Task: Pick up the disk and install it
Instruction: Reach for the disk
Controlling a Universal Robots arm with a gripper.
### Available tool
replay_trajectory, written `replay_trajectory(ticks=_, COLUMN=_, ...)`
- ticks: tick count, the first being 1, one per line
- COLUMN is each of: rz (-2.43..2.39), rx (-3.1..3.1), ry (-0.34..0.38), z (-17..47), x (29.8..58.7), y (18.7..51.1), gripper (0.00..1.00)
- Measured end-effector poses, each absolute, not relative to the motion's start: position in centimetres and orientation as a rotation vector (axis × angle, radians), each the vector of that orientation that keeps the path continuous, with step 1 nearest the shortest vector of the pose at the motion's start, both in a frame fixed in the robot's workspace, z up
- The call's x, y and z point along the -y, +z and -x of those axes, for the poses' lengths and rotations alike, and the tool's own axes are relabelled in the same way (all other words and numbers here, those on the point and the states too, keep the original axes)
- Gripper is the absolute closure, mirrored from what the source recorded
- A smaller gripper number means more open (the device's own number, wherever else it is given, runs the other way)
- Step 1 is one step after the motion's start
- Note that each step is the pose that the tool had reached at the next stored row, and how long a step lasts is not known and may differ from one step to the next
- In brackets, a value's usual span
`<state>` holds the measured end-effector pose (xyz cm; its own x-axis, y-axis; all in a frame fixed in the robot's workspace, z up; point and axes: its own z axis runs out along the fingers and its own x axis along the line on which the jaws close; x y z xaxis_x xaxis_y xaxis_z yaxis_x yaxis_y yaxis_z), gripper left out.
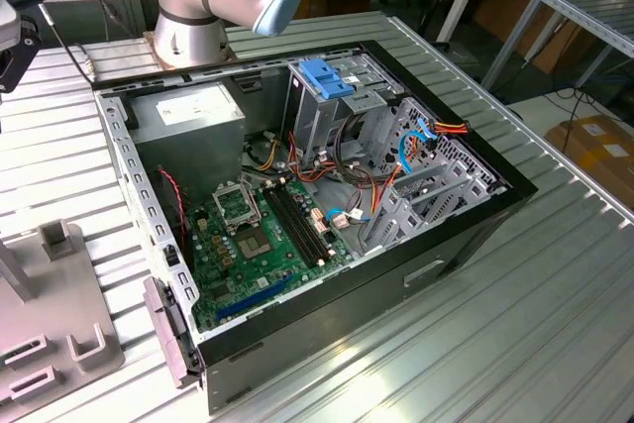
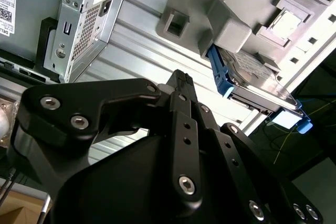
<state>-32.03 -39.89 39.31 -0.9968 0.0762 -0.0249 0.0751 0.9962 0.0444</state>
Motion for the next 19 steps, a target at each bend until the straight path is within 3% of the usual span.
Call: replay_trajectory(ticks=19, rz=-0.118, rx=-3.112, ry=0.068, z=34.3, x=39.9, y=39.3, gripper=0.89)
